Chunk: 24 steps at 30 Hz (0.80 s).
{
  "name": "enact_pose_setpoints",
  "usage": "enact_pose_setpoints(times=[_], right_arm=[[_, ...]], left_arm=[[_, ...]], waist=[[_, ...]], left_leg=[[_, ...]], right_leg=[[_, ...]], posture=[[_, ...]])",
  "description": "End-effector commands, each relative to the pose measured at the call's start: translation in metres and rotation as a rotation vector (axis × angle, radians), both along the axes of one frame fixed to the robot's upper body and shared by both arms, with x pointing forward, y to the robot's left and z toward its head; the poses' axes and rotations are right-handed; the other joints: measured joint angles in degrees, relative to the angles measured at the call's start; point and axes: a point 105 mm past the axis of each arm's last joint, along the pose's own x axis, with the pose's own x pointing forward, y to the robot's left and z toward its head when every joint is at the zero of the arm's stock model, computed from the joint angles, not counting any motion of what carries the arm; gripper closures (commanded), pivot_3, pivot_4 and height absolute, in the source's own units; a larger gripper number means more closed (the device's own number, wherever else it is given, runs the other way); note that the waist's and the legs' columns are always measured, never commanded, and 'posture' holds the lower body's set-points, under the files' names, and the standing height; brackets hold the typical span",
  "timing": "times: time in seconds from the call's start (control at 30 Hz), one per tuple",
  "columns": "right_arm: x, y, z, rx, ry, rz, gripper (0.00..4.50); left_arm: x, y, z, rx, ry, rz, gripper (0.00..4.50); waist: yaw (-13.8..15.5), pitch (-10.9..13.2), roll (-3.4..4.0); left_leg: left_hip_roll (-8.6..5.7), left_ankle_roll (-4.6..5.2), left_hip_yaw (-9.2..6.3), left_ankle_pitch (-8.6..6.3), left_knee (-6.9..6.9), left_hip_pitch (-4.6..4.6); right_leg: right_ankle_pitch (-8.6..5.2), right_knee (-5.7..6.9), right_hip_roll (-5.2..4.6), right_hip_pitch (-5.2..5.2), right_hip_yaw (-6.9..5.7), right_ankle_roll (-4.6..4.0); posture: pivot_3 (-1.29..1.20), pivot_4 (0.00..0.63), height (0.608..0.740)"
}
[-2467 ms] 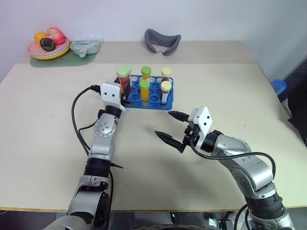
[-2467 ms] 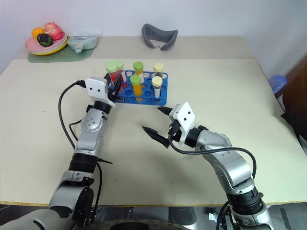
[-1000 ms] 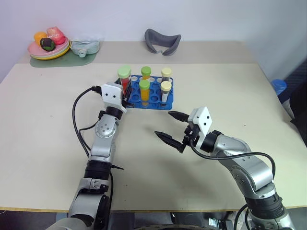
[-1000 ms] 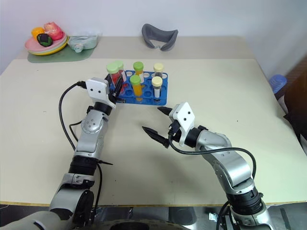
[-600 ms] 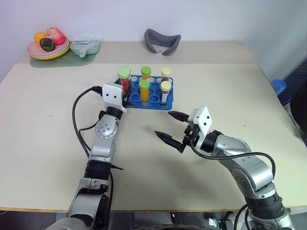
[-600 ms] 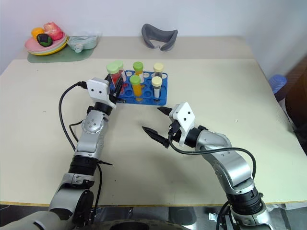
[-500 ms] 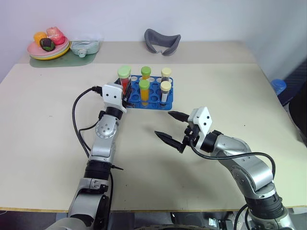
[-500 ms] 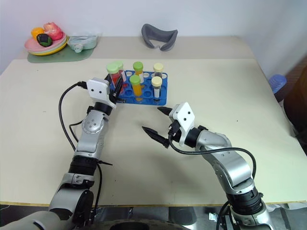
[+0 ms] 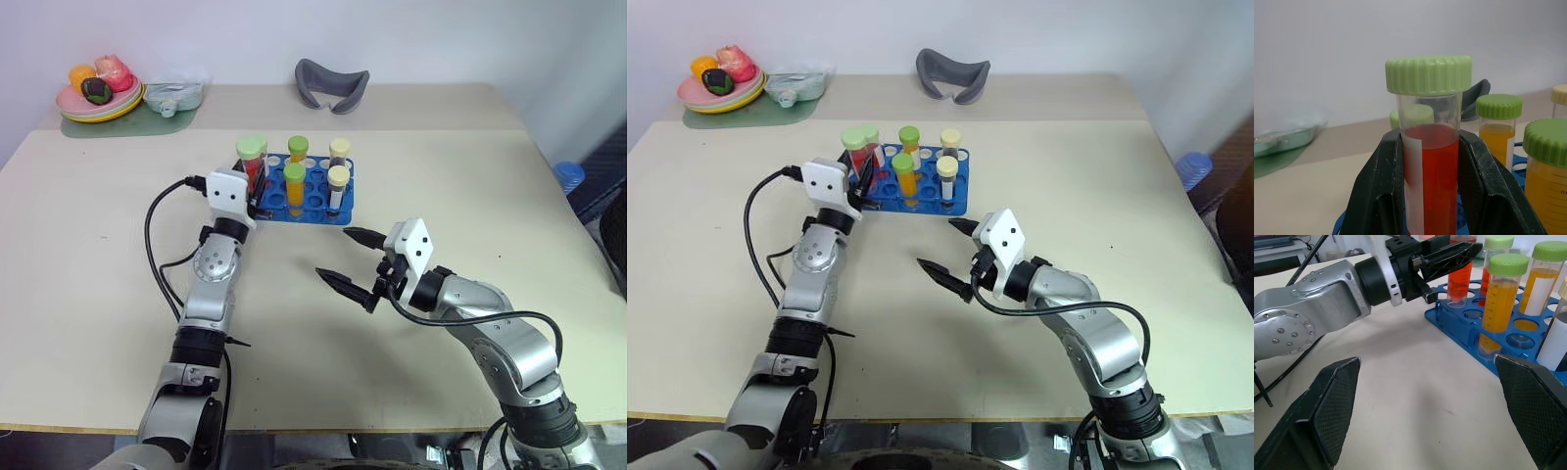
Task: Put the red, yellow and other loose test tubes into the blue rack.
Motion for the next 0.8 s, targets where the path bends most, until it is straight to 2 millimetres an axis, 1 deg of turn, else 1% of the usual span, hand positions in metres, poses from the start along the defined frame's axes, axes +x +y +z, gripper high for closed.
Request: enact_pose_setpoints(times=[0.03,0.27,0.57,0.8], right_arm=[[-0.005,0.003,0.010,0.024,-0.035,0.020,0.00],[-0.005,0.004,0.009,0.023,-0.032,0.026,0.00],[-0.005,0.003,0.009,0.021,-0.032,0.021,0.00],[-0.006,0.003,0.009,0.022,-0.031,0.020,0.00]], left_arm=[[-0.003,0.004,-0.009,0.005,0.034,0.011,3.38],[-0.003,0.002,-0.008,-0.013,0.040,-0.002,3.38],[0.003,-0.007,-0.005,-0.027,0.038,-0.033,3.38],[0.002,-0.005,-0.007,-0.023,0.043,-0.023,3.38]], waist=[[-0.02,0.00,0.00],[-0.01,0.00,0.00],[0.07,0.00,0.00],[0.21,0.00,0.00]], left_leg=[[0.00,0.00,0.00,0.00,0.00,0.00],[0.00,0.00,0.00,0.00,-0.04,0.01],[0.00,0.00,0.00,0.00,-0.06,0.00],[0.00,0.00,0.00,0.00,-0.14,-0.01]], right_leg=[[0.00,0.00,0.00,0.00,0.00,0.00],[0.00,-0.03,0.00,0.00,0.00,0.00],[0.00,-0.05,0.00,-0.01,0.00,0.00],[0.00,-0.10,-0.01,-0.03,-0.01,0.00]], posture=[[0.00,0.150,0.740],[0.00,0.150,0.740],[0.00,0.150,0.740],[0.00,0.150,0.740]])
